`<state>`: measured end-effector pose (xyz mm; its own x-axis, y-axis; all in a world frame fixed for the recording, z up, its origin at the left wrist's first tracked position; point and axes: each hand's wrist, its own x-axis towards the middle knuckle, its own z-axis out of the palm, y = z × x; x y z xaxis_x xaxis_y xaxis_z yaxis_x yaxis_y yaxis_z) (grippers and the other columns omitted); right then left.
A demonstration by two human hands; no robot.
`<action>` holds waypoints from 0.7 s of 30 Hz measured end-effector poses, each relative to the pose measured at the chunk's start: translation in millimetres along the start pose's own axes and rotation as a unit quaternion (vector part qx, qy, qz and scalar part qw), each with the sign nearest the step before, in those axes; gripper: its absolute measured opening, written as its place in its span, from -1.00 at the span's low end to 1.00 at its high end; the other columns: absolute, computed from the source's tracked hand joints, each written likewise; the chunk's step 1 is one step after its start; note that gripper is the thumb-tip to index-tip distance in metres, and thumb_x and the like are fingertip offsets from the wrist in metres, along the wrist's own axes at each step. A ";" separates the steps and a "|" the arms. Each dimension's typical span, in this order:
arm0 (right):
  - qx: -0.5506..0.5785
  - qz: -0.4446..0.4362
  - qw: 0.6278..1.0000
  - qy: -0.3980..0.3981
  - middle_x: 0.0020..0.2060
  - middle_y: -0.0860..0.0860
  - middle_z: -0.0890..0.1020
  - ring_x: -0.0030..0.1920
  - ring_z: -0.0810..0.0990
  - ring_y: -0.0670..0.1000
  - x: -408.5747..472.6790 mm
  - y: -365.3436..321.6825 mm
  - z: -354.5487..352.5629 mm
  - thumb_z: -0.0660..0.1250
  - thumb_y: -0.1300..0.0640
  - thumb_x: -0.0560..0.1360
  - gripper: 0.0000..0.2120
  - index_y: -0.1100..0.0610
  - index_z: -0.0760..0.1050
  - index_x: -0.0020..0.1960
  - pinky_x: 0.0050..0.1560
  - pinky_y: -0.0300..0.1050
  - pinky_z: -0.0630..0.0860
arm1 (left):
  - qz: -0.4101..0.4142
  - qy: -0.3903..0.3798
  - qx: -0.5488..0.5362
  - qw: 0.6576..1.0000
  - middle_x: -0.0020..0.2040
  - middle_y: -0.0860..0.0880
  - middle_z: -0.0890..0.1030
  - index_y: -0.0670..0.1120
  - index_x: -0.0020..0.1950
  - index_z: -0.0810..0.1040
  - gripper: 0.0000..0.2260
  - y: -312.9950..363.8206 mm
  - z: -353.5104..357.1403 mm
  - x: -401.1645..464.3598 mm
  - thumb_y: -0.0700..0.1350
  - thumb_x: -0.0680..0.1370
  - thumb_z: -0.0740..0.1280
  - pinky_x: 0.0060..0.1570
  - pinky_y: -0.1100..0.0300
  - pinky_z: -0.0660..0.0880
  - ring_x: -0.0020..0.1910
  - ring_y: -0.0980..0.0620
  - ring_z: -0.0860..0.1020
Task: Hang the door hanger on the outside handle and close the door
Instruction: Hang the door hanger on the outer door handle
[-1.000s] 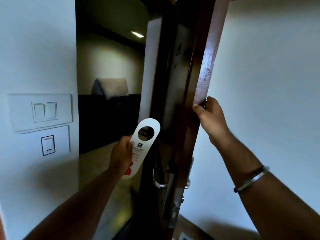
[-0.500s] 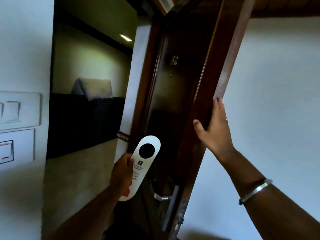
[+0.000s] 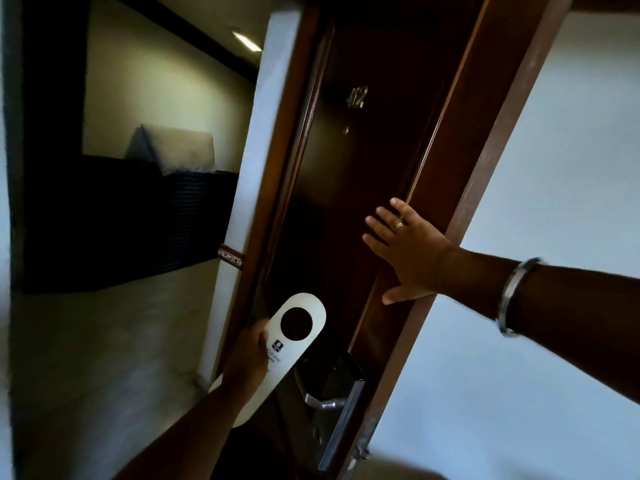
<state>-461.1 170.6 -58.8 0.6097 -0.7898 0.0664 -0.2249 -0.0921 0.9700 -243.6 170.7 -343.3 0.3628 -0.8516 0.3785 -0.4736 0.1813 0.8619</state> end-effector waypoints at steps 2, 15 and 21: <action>-0.006 0.003 1.000 -0.030 0.59 0.19 -0.18 0.57 -0.25 0.27 5.1 0.9 6.0 -0.13 -0.60 0.34 0.07 0.08 -0.22 0.60 0.43 0.31 -0.41 | -0.005 -0.018 0.047 0.999 0.16 -0.17 0.59 -0.07 0.42 0.43 -0.69 -6.3 13.5 5.1 -0.11 0.68 0.14 0.02 0.08 0.50 0.10 -0.14 0.59; 0.003 -0.002 0.999 -0.050 0.60 0.20 -0.14 0.57 -0.22 0.27 16.7 -1.1 40.1 -0.16 -0.57 0.37 0.00 0.04 -0.19 0.60 0.51 0.27 -0.31 | -0.042 -0.263 0.019 0.964 0.42 -0.05 0.27 0.17 0.56 0.07 0.17 -34.3 53.5 16.9 0.52 0.07 0.46 0.24 -0.06 0.51 0.34 -0.07 0.42; 0.001 -0.015 0.999 -0.040 0.60 0.20 -0.11 0.58 -0.17 0.26 13.3 0.5 51.7 -0.16 -0.56 0.38 -0.01 0.04 -0.14 0.60 0.50 0.26 -0.30 | -0.094 -0.317 -0.030 0.943 0.37 0.07 0.37 0.15 0.52 0.11 0.16 -53.3 55.7 16.1 0.36 0.06 0.61 0.12 0.12 0.51 0.27 0.03 0.45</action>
<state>-492.4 128.7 -69.6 0.5531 -0.8329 0.0180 -0.2088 -0.1177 0.9709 -257.2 119.9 -402.0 -0.1254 -0.9911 -0.0440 -0.3962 0.0094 0.9181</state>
